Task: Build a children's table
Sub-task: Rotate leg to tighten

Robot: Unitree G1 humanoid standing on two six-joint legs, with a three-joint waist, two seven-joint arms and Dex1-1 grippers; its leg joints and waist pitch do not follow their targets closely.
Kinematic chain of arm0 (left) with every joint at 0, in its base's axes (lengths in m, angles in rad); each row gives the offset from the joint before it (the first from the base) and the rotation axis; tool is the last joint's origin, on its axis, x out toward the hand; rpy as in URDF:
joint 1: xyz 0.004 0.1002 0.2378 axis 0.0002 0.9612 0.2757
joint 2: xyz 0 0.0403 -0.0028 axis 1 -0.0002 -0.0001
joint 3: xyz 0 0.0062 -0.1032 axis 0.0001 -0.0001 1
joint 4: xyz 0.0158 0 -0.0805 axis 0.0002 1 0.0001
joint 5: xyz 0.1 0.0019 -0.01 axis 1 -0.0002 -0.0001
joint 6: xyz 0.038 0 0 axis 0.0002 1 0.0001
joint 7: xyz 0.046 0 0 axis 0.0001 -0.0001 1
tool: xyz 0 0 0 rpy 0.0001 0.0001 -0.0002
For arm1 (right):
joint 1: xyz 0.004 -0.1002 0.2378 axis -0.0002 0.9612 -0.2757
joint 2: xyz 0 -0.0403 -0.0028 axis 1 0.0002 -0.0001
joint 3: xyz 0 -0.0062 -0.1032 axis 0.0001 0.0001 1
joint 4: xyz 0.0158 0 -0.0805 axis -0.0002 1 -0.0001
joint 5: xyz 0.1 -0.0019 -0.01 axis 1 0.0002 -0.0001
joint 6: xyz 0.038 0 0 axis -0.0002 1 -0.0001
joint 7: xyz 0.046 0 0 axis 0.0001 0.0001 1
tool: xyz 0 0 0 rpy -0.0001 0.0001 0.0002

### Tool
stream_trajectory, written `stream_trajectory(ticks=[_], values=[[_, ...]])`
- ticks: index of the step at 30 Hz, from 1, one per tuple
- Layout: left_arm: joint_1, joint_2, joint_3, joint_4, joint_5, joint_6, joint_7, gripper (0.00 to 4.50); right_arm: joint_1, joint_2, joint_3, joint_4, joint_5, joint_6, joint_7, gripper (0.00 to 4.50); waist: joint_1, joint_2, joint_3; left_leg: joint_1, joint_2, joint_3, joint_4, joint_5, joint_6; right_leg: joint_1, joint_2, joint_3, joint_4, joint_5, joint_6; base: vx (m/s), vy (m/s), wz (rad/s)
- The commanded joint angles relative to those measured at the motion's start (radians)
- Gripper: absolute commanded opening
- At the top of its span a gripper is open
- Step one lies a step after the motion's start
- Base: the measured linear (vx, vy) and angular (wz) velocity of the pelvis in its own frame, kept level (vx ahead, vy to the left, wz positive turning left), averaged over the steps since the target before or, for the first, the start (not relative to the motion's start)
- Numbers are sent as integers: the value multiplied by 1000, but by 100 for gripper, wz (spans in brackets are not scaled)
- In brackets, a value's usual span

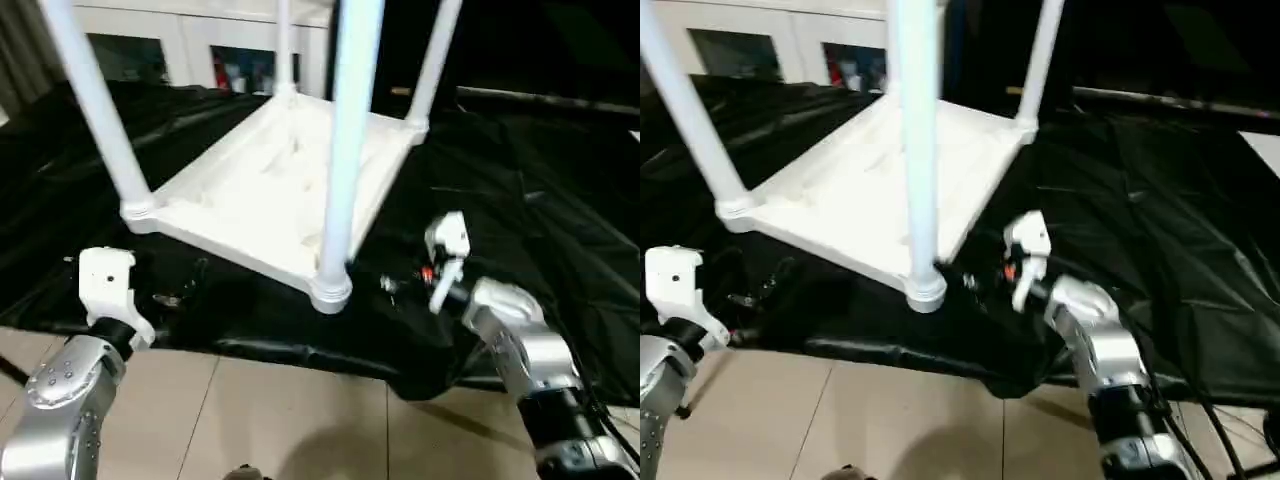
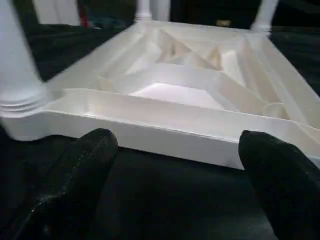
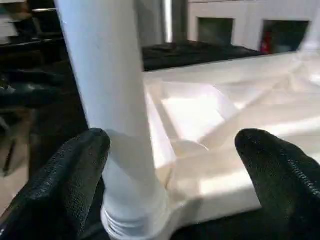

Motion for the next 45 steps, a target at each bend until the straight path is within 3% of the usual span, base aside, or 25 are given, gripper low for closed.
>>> stream_trajectory(ticks=[1,4,6,7,9,10,12,13,14,18,24,28,29,32,40,41,45], values=[[-5,0,-13,16,8,-6,-2,446,-30,19,27,48,-15,-19,19,450,2,7,-57,4,67,-28,-79,-138,51,40,-96,57,-66,-139,-199,0,0,0],[-17,2,-21,25,14,-11,6,446,-111,75,60,149,-75,-92,-6,450,-6,-1,-56,2,69,-27,-80,-144,49,39,-99,56,-66,-158,-214,0,0,0],[-20,5,-25,24,16,-14,10,446,-164,109,90,212,-128,-131,-40,450,-6,1,-55,3,68,-27,-80,-145,46,39,-99,57,-67,-174,-211,0,0,0],[-20,6,-27,23,17,-14,12,446,-179,117,99,231,-143,-139,-51,450,-11,-4,-51,1,69,-28,-83,-162,39,38,-101,56,-68,-210,-213,0,0,0],[-15,6,-28,16,18,-14,17,446,-212,136,103,287,-180,-174,-116,450,-9,2,-49,14,72,-27,-84,-194,20,28,-102,59,-75,-257,-202,0,0,0],[-12,5,-28,12,18,-14,19,446,-222,143,103,306,-188,-187,-131,450,-9,3,-50,14,73,-26,-85,-195,16,28,-100,59,-72,-246,-201,0,0,0],[2,7,-32,2,21,-17,19,446,-223,154,114,316,-178,-208,-76,450,0,-3,-52,17,74,-25,-85,-190,16,28,-97,60,-67,-202,-198,0,0,0],[3,7,-32,2,21,-17,19,446,-223,155,114,317,-178,-210,-73,450,2,0,-53,17,74,-25,-85,-188,15,27,-96,60,-66,-189,-198,0,0,0],[9,8,-31,0,19,-18,18,446,-222,160,113,322,-172,-212,-64,450,6,-8,-55,16,75,-24,-87,-175,16,31,-95,58,-63,-155,-198,0,0,0],[19,8,-29,3,17,-25,20,446,-226,179,107,348,-158,-246,-14,450,7,-9,-59,14,76,-25,-86,-147,19,35,-96,57,-51,-60,-212,0,0,0],[12,6,-44,10,21,-31,25,446,-266,217,105,393,-144,-278,24,450,4,-16,-55,12,76,-26,-88,-174,24,38,-101,60,-54,-92,-223,0,0,0],[13,10,-49,11,25,-33,26,446,-324,249,111,507,-228,-313,-117,450,5,-13,-53,16,76,-25,-90,-191,5,33,-102,59,-58,-140,-226,0,0,0],[17,12,-49,9,26,-34,27,446,-343,271,110,554,-240,-330,-148,450,3,-13,-52,17,75,-25,-91,-202,-10,31,-100,60,-58,-152,-222,0,0,0],[21,15,-52,6,28,-34,27,446,-359,302,109,599,-245,-342,-173,450,4,-10,-53,17,76,-26,-92,-213,-10,30,-101,61,-57,-143,-220,0,0,0],[26,21,-53,-1,27,-35,27,446,-387,368,38,686,-204,-357,-257,450,7,-12,-56,16,76,-25,-94,-191,-11,34,-99,59,-48,-73,-221,0,0,0],[34,20,-55,-5,26,-39,26,446,-382,358,-6,671,-169,-362,-272,450,7,-13,-56,17,76,-25,-93,-191,-9,34,-100,60,-48,-74,-217,0,0,0],[42,18,-58,-5,25,-45,25,446,-364,328,-62,641,-134,-360,-317,450,9,-11,-54,19,76,-23,-93,-198,-8,31,-99,61,-52,-91,-215,0,0,0]])
